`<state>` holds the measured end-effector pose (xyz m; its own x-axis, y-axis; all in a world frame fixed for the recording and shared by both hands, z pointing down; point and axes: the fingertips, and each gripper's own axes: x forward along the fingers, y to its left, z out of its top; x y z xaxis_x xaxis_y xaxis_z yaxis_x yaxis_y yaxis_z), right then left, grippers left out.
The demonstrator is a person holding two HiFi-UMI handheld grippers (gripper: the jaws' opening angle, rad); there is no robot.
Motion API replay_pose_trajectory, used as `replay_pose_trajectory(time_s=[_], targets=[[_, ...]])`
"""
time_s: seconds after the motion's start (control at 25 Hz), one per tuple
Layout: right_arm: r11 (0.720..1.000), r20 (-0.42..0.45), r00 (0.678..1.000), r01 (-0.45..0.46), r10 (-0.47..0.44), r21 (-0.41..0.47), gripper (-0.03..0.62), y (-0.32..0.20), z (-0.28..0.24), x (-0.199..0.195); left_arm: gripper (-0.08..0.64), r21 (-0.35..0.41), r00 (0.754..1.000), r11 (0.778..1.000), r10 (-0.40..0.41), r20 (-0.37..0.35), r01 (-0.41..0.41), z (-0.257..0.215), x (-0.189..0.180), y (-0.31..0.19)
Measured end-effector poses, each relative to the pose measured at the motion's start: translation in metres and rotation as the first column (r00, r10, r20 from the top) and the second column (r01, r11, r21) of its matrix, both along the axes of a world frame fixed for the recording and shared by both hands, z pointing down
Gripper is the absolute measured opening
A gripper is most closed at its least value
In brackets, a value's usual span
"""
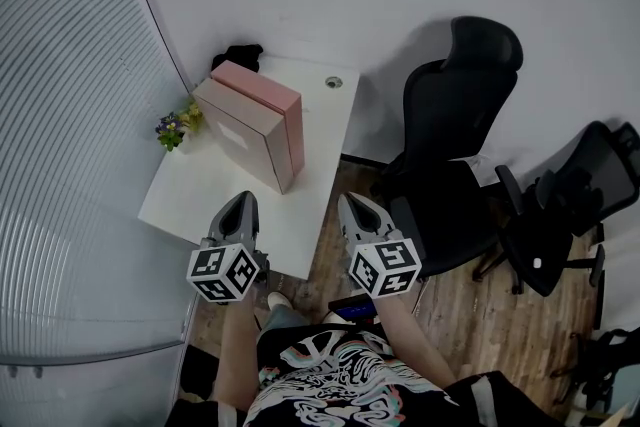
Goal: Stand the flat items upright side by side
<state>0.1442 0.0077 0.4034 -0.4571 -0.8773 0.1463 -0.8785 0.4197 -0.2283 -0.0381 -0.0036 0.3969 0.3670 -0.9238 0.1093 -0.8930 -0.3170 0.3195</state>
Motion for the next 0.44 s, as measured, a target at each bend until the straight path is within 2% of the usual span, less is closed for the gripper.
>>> replay_pose_trajectory(time_s=[0.44], targets=[[1.000, 0.016, 1.000, -0.009, 0.009, -0.004, 0.000, 0.0008, -0.0006, 0.0100, 0.000, -0.026, 1.000, 1.000, -0.006, 0.014, 0.007, 0.0042, 0.0044, 0.0014]])
